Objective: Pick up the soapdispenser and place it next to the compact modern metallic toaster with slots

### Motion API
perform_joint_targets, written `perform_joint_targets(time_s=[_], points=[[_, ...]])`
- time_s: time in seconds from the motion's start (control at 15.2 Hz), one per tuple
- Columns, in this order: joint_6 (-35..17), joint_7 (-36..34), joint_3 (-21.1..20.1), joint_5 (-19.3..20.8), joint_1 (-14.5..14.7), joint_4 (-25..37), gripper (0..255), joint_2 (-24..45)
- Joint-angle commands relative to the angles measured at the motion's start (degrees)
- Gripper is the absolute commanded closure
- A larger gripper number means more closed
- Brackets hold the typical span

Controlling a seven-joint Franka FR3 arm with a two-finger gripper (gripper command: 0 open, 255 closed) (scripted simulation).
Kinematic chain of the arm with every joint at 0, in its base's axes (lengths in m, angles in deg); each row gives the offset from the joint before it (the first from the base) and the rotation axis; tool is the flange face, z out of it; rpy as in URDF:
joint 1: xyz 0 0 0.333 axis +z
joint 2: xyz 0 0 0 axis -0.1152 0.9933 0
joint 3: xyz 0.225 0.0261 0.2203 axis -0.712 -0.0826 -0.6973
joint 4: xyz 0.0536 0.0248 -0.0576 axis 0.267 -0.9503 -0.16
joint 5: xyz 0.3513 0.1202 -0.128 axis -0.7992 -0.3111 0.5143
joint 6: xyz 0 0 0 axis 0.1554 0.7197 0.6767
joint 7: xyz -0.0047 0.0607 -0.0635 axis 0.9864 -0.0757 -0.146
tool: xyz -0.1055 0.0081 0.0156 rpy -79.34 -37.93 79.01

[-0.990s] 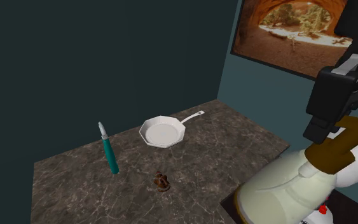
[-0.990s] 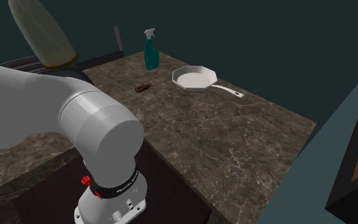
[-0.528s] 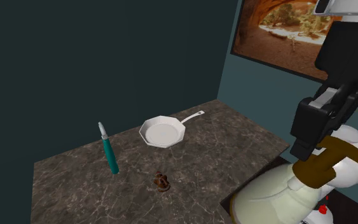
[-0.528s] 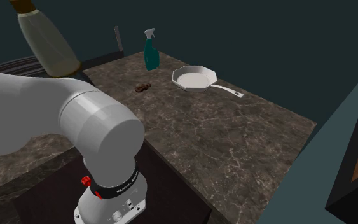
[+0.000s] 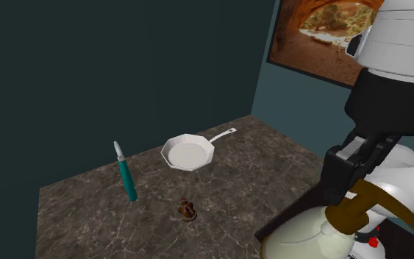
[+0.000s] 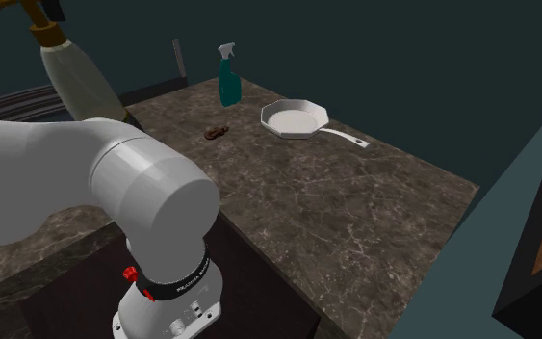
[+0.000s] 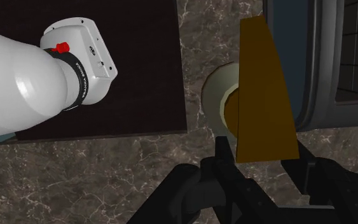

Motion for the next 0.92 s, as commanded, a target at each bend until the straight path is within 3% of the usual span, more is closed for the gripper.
perform_joint_targets(time_s=[0.0, 0.86], points=[[-1.05, 0.32, -0.36, -0.5, 0.41, -2.04, 255, -1.05], [-7.8, 2.16, -3.98, -4.13, 2.38, -13.28, 255, -5.83]])
